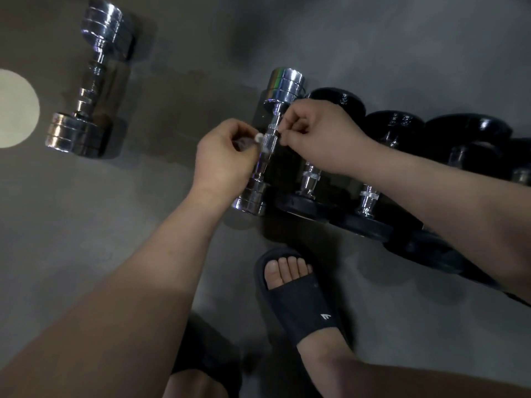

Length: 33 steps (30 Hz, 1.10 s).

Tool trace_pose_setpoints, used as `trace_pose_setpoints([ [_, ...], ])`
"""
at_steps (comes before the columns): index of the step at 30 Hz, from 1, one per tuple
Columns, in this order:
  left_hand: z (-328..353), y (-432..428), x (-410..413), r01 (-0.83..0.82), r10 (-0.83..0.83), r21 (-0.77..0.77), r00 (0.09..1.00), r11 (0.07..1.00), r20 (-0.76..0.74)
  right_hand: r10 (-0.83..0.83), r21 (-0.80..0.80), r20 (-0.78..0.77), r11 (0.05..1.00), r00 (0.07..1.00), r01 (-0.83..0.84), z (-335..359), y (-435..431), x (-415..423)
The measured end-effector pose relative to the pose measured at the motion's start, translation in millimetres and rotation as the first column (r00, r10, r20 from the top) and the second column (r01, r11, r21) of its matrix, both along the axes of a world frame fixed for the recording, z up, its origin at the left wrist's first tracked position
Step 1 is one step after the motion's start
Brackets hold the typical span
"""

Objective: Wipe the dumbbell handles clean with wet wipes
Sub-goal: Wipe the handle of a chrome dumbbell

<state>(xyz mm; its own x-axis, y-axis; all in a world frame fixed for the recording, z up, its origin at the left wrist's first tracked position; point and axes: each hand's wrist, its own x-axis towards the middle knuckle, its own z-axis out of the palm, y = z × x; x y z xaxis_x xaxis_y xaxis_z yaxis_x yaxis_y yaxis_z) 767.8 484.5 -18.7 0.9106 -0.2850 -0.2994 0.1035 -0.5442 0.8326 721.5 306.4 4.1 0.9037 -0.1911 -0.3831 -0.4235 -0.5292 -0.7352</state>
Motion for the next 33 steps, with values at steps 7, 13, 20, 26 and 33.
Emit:
trace_pose_setpoints([
  [7,-7,5,-5,0.292,-0.288,0.277,0.956,0.915,-0.053,0.478,-0.626,0.035,0.695,0.878,-0.353,-28,-10,-25],
  [13,-3,-4,4,0.337,-0.341,0.393,0.938,0.855,-0.062,0.392,-0.671,0.169,0.718,0.904,-0.186,-39,-5,-32],
  [20,-12,-41,4,-0.063,0.059,0.133,0.998,0.989,0.031,0.406,-0.683,0.180,0.707,0.896,-0.183,-41,-7,-35],
  [26,-16,-23,-2,0.028,-0.027,0.157,1.000,0.987,-0.008,0.412,-0.668,0.212,0.723,0.886,-0.177,-43,-9,-38],
  [33,-19,-34,-3,-0.114,0.115,0.030,0.993,0.993,-0.030,0.415,-0.670,0.260,0.728,0.872,-0.146,-46,-10,-40],
])
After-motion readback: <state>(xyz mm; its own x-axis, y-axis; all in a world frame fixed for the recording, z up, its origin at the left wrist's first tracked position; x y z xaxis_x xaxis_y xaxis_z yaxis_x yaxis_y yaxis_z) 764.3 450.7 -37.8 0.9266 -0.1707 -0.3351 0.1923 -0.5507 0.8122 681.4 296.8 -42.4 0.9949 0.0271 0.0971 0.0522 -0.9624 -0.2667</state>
